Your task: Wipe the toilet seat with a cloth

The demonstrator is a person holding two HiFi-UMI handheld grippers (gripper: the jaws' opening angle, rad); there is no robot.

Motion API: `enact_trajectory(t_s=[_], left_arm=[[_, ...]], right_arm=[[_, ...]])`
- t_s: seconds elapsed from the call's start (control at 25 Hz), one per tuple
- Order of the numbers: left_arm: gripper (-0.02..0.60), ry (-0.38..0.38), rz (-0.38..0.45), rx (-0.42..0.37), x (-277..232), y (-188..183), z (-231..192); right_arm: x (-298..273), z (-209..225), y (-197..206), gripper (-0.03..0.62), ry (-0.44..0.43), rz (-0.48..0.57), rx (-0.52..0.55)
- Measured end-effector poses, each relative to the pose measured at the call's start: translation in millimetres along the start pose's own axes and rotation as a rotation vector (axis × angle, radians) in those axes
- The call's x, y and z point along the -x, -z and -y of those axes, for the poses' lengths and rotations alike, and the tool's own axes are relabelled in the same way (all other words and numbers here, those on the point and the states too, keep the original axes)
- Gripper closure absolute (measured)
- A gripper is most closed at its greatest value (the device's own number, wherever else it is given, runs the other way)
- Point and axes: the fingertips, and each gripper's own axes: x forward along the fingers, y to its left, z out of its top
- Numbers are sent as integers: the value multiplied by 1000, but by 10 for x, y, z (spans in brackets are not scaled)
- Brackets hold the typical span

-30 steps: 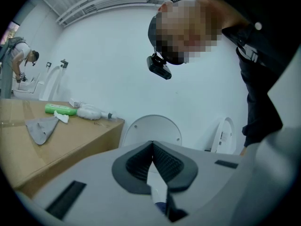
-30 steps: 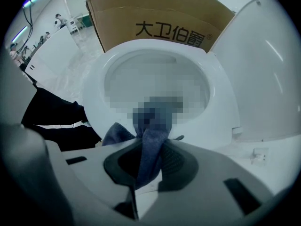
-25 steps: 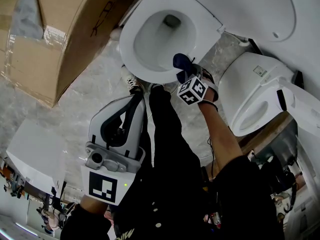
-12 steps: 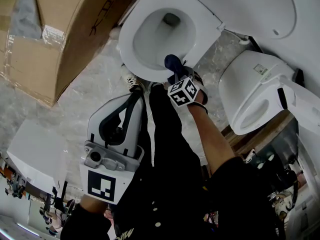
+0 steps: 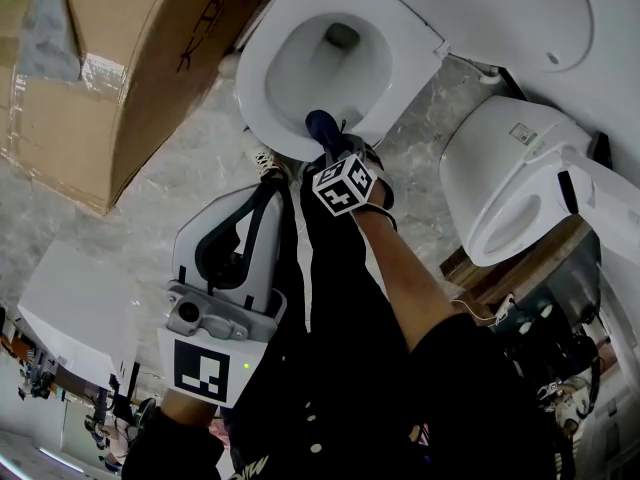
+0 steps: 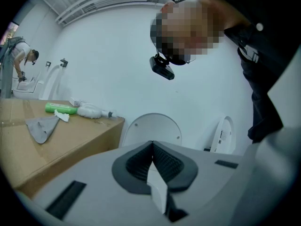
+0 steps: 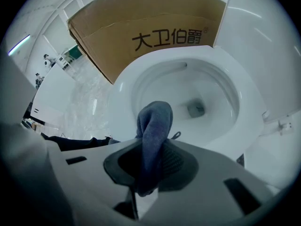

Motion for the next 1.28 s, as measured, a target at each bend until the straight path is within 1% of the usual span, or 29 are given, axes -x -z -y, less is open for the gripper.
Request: enact_trajectory(t_s=[0.16, 0.32, 0.72, 1.08, 1.16, 1.28], left_arm=[[571, -2, 0, -4, 17, -4, -24], [571, -5, 2, -4, 32, 8, -37], [571, -14, -1, 4, 58, 34, -91], [569, -34, 0, 5, 107, 43, -202], [570, -41, 3, 8, 114, 43, -229], [571, -50, 4, 15, 133, 47, -257]], right_arm=[[-15, -124, -53, 526, -21, 9, -3], [-37, -208, -85, 526, -28, 15, 46], [-67, -423, -232, 526, -78, 51, 107], [-117, -627, -424, 526, -102, 81, 273], [-126, -671, -469, 525, -103, 89, 339], [-135, -742, -534, 525, -107, 96, 473]])
